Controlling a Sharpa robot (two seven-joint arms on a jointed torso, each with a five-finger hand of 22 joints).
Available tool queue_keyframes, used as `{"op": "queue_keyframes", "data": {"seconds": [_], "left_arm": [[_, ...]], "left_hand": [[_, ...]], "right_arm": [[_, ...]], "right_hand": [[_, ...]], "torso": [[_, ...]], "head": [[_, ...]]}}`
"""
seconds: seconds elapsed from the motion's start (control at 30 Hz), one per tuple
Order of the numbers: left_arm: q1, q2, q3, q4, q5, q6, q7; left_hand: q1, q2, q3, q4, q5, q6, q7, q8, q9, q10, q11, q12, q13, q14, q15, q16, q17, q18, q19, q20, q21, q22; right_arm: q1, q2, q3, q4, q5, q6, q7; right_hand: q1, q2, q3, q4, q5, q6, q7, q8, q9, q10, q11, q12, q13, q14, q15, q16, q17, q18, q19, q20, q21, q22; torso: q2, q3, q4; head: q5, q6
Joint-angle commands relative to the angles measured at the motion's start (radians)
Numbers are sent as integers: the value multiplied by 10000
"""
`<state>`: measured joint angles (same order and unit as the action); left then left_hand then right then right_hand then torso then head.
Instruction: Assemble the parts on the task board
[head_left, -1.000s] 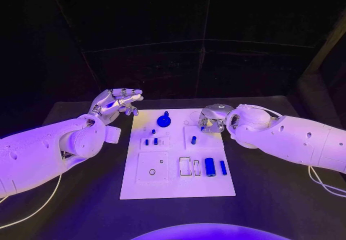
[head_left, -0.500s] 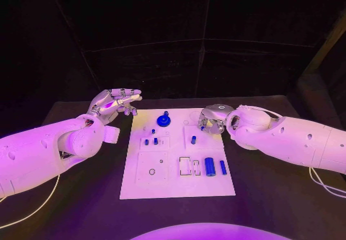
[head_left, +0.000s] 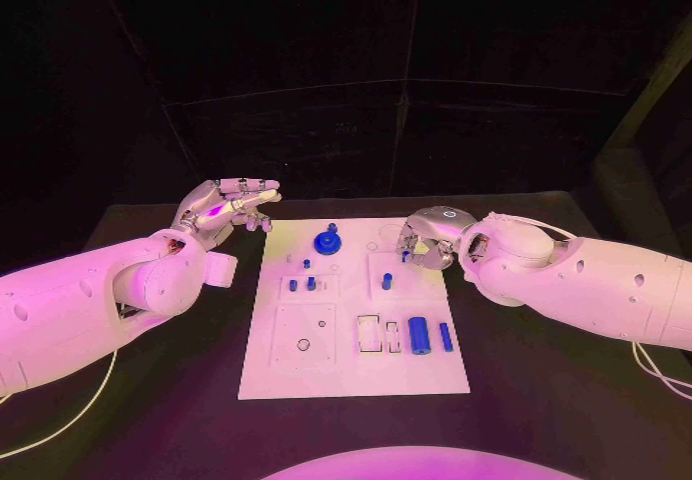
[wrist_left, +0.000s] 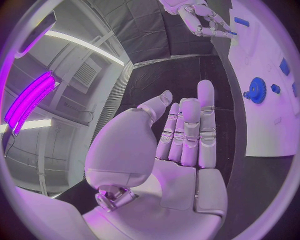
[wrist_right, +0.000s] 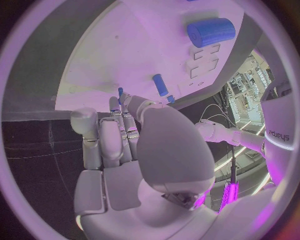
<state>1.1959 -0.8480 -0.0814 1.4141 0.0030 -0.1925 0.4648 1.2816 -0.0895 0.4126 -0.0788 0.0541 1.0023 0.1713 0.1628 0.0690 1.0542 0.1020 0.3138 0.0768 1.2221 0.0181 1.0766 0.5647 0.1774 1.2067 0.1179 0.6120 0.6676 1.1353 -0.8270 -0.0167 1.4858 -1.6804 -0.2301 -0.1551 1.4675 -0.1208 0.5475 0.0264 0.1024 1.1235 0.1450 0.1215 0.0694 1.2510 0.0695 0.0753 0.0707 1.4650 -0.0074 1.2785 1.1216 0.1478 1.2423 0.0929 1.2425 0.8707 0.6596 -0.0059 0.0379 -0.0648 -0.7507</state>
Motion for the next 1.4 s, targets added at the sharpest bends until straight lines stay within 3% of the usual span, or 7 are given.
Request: {"op": "queue_keyframes", "data": {"seconds": [0.03, 0.27, 0.5, 0.6, 0.83, 1.13, 1.4], "left_arm": [[12, 10, 6, -31, 33, 18, -6], [14, 42, 6, -110, 33, 14, -19], [15, 107, 6, -171, 33, 22, -19], [16, 143, 6, -178, 33, 28, -13], [19, 219, 7, -183, 33, 25, -12], [24, 311, 8, -173, 33, 20, -18], [29, 345, 8, -172, 33, 29, -29]], "left_hand": [[35, 38, 4, -53, 27, -13, 82, 35, -18, -18, 35, 57, -18, -98, 11, -65, -26, 50, -73, -9, -43, -19], [35, 37, 4, -54, 27, -16, 83, 34, -18, -20, 36, 57, -18, -100, 12, -66, -29, 50, -73, -8, -44, -20], [35, 37, 4, -54, 27, -16, 83, 34, -18, -20, 36, 57, -18, -100, 12, -66, -29, 50, -73, -8, -44, -20], [35, 37, 4, -54, 27, -16, 83, 34, -18, -20, 36, 57, -18, -100, 12, -66, -29, 50, -73, -8, -44, -20], [35, 37, 4, -54, 27, -16, 83, 34, -18, -20, 36, 57, -18, -100, 12, -66, -29, 50, -73, -8, -44, -20], [37, 34, 0, -60, 27, -27, 91, 34, -19, -32, 44, 61, -20, -110, 18, -75, -51, 49, -72, -4, -55, -29], [36, 34, -2, -60, 26, -29, 93, 35, -19, -34, 45, 63, -21, -114, 20, -79, -61, 48, -72, -2, -58, -31]], "right_arm": [[32, -162, 14, 322, 100, -639, 0], [73, -393, 31, 1110, 311, -879, 26], [79, -267, 37, 1992, 508, -1161, 212], [77, -31, 37, 2239, 568, -1153, 284], [24, 766, 22, 2026, 458, -1015, 396], [-429, 1558, -18, 1566, 245, -380, 272], [-668, 1935, -183, 1286, 39, 33, 169]], "right_hand": [[-116, 19, 67, -7, -53, 80, -21, -25, -2, 70, 9, -68, 7, 324, -62, 63, 12, -175, 59, -2, 51, 19], [-136, -4, 106, -45, -46, 84, -24, -30, -1, 75, 7, -70, 9, 324, -63, 67, 9, -174, 60, -6, 60, 29], [-160, -19, 172, -96, -14, 84, -20, -42, -3, 74, 9, -77, 9, 330, -63, 94, 36, -176, 66, -16, 77, 52], [-167, -19, 190, -109, -5, 83, -19, -45, -4, 73, 11, -79, 9, 331, -63, 99, 39, -173, 60, -18, 74, 40], [-192, -19, 274, -174, 68, 73, -8, -65, -6, 62, 19, -87, 9, 330, -60, 103, 28, -172, 48, -22, 79, 31], [-245, -16, 301, -185, 85, 66, 5, -76, -7, 49, 31, -94, 8, 332, -54, 117, 38, -169, 31, -19, 72, 6], [-261, -16, 304, -187, 84, 63, 8, -79, -8, 44, 34, -96, 8, 332, -51, 118, 37, -167, 24, -18, 67, -6]], "torso": [[0, -3, 4], [0, -8, 14], [10, -6, 34], [18, -6, 18], [15, -26, 14], [25, -11, 11], [25, -11, 11]], "head": [[-7, 19], [68, 38], [268, 4], [457, -31], [747, -107], [1122, -261], [1299, -399]]}}
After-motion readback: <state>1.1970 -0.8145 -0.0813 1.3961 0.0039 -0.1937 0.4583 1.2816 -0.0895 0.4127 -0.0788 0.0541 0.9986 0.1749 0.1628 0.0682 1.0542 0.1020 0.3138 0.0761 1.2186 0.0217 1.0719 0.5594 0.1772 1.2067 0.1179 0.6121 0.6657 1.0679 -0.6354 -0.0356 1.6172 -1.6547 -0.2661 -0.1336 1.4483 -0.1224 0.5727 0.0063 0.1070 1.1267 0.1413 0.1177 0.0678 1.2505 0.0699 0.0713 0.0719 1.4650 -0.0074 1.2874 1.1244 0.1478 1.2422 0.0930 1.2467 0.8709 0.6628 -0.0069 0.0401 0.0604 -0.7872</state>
